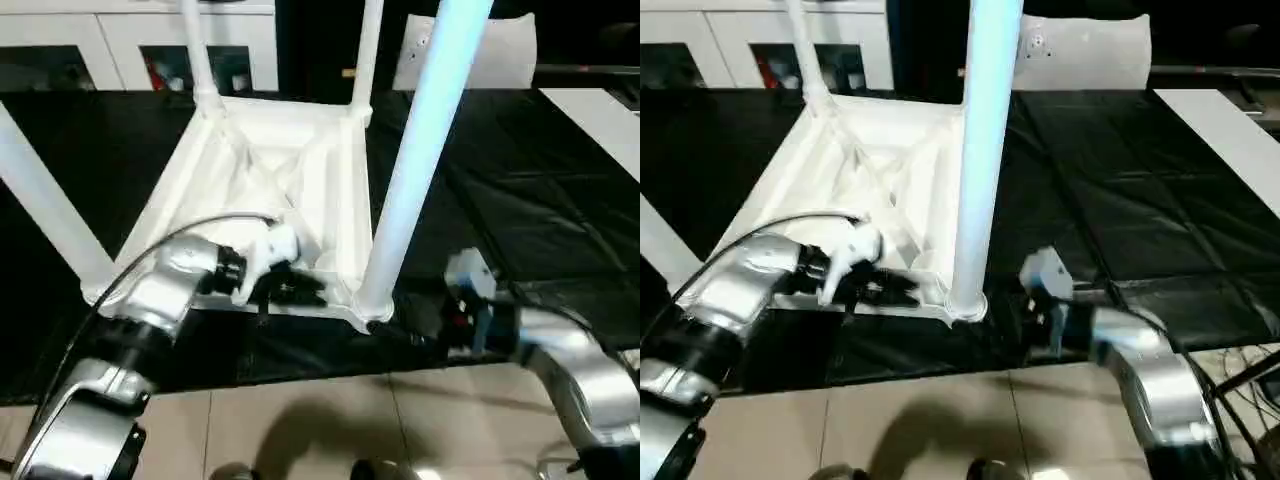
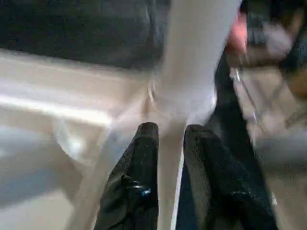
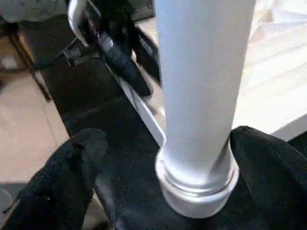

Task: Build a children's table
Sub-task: Rotate leg to tighten

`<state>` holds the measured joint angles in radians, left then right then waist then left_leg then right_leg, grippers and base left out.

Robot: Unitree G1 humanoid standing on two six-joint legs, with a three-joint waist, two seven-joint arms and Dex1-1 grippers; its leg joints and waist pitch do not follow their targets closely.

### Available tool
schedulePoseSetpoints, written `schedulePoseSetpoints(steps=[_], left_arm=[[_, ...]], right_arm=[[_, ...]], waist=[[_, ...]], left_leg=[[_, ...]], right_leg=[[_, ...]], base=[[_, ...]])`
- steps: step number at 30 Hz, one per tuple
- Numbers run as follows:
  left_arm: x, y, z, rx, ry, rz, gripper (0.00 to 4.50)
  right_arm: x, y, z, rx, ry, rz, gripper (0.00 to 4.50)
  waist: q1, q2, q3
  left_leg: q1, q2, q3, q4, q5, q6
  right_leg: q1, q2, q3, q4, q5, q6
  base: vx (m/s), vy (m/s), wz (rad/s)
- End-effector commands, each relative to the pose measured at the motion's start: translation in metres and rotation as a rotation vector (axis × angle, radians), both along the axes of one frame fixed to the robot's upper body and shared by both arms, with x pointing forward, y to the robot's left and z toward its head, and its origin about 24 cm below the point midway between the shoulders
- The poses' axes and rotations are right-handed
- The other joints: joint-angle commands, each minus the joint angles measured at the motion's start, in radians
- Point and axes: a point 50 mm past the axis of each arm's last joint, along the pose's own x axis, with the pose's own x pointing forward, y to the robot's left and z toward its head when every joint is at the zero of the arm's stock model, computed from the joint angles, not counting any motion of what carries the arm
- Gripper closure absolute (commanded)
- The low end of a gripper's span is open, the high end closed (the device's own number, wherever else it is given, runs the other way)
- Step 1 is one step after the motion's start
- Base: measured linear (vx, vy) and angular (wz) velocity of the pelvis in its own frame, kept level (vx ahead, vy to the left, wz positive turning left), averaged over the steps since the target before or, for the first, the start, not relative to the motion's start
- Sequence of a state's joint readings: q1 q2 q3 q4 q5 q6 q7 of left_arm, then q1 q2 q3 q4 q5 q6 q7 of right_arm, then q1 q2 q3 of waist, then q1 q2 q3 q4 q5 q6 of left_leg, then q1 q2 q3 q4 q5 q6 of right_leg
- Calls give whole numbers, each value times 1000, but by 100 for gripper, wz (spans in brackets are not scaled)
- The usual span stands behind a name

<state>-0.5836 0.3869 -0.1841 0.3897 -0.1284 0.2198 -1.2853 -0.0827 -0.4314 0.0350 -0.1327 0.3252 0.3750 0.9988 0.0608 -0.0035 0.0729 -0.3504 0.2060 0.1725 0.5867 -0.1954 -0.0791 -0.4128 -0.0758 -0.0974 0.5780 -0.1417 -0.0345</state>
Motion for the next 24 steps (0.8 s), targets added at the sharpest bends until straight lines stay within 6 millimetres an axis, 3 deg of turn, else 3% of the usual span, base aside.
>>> schedulePoseSetpoints(steps=[1, 4, 8, 9, 10, 11, 12, 13, 14, 15, 16, 17, 18, 19, 20, 21, 22, 23, 24], left_arm=[[-3, 4, 11, -85, -7, 75, 351], [-12, 9, 14, -180, -30, 232, 351], [-26, 13, 10, -289, -60, 540, 351], [-34, 15, 7, -294, -77, 650, 351], [-39, 16, 2, -288, -67, 740, 351], [-41, 17, -1, -281, -55, 795, 351], [-43, 17, -6, -253, -80, 863, 351], [-45, 16, -13, -205, -96, 934, 351], [-46, 15, -16, -169, -104, 955, 351], [-46, 15, -18, -153, -111, 979, 351], [-46, 15, -18, -153, -111, 979, 351], [-46, 13, -22, -181, -77, 1036, 351], [-46, 12, -23, -189, -60, 1052, 351], [-46, 11, -23, -187, -64, 1057, 351], [-46, 9, -22, -175, -80, 1070, 351], [-47, 8, -22, -173, -74, 1089, 351], [-47, 7, -21, -183, -70, 1101, 351], [-50, 5, -21, -179, -70, 1101, 351], [-51, 3, -20, -173, -75, 1094, 351]], right_arm=[[-5, -3, 11, 46, -2, -66, 0], [-19, -7, 13, 88, 29, -160, 0], [-35, -4, 17, 167, 62, -310, 0], [-42, 0, 19, 188, 76, -356, 0], [-44, 2, 19, 162, 68, -403, 0], [-45, 3, 19, 140, 61, -434, 0], [-44, 4, 18, 113, 46, -483, 0], [-42, 5, 16, 87, 37, -535, 0], [-40, 5, 14, 82, 49, -564, 0], [-36, 4, 10, 75, 64, -606, 0], [-36, 4, 10, 75, 64, -606, 0], [-30, 2, 6, 88, 99, -663, 0], [-29, 3, 6, 96, 107, -672, 0], [-28, 3, 6, 109, 116, -686, 0], [-26, 3, 6, 129, 132, -720, 0], [-26, 4, 6, 123, 138, -730, 0], [-26, 6, 6, 113, 133, -724, 0], [-27, 9, 4, 106, 132, -724, 0], [-28, 11, 3, 106, 133, -729, 0]], waist=[[0, 10, -72], [-5, 14, -67], [-20, 7, -62], [-26, -1, -62], [-30, 4, -61], [-43, 1, -57], [-48, 8, -58], [-50, 14, -55], [-68, 42, -54], [-88, 51, -51], [-96, 39, -40], [-83, 22, -39], [-82, -9, -35], [-58, -22, -42], [-47, -49, -35], [-26, -48, -51], [3, -42, -58], [9, -38, -69], [4, -34, -58]], left_leg=[[1, 25, -2, -68, -204, 48], [6, 21, -2, -68, -251, 41], [5, 11, -3, -60, -289, 36], [3, 8, -5, -58, -297, 35], [4, 8, -7, -58, -305, 31], [0, 9, -11, -60, -324, 22], [5, 11, -14, -60, -347, 13], [-53, 23, -80, -109, -426, 22], [-42, 83, -156, -151, -575, 19], [-27, 126, -221, -189, -694, 38], [-31, 119, -232, -193, -711, 56], [-33, 75, -192, -156, -683, 65], [-53, 3, -148, -96, -605, 39], [-2, -67, -96, 5, -439, 20], [-17, -74, -57, 104, -119, 50], [-48, -56, -64, 70, -111, 61], [-29, -21, -75, 40, -123, 96], [-21, -11, -70, 10, -90, 139], [-21, -1, -70, -18, -86, 162]], right_leg=[[69, -61, 50, -67, -309, -196], [61, -58, 44, -86, -454, -138], [46, -55, 27, -119, -642, -34], [43, -52, 21, -126, -675, -3], [41, -52, 19, -126, -684, 8], [37, -38, 7, -134, -682, 33], [35, -30, -1, -137, -684, 47], [86, -38, -48, -108, -608, 35], [95, -35, -43, -51, -442, -4], [87, -16, -16, 35, -283, -55], [80, -12, -2, 57, -251, -72], [75, -39, 36, 31, -279, -109], [71, -70, 48, -52, -469, -94], [26, -120, 24, -145, -789, -45], [35, -149, 92, -183, -1150, 80], [78, -160, 128, -148, -1080, 109], [77, -186, 146, -130, -950, 66], [83, -157, 143, -103, -712, -32], [79, -132, 119, -91, -618, -77]], base=[[0, 0, 0], [0, 0, 0], [0, 0, 0], [0, 0, 0], [0, 0, 0], [0, 0, 0], [0, 0, 0], [-25, -24, 39], [-25, -24, 39], [-10, -73, 61], [-7, -109, 65], [-7, -109, 65], [-31, -151, 67], [-30, -129, 22], [-30, -129, 22], [25, -54, -5], [0, 0, 0], [0, 0, 0], [0, 0, 0]])
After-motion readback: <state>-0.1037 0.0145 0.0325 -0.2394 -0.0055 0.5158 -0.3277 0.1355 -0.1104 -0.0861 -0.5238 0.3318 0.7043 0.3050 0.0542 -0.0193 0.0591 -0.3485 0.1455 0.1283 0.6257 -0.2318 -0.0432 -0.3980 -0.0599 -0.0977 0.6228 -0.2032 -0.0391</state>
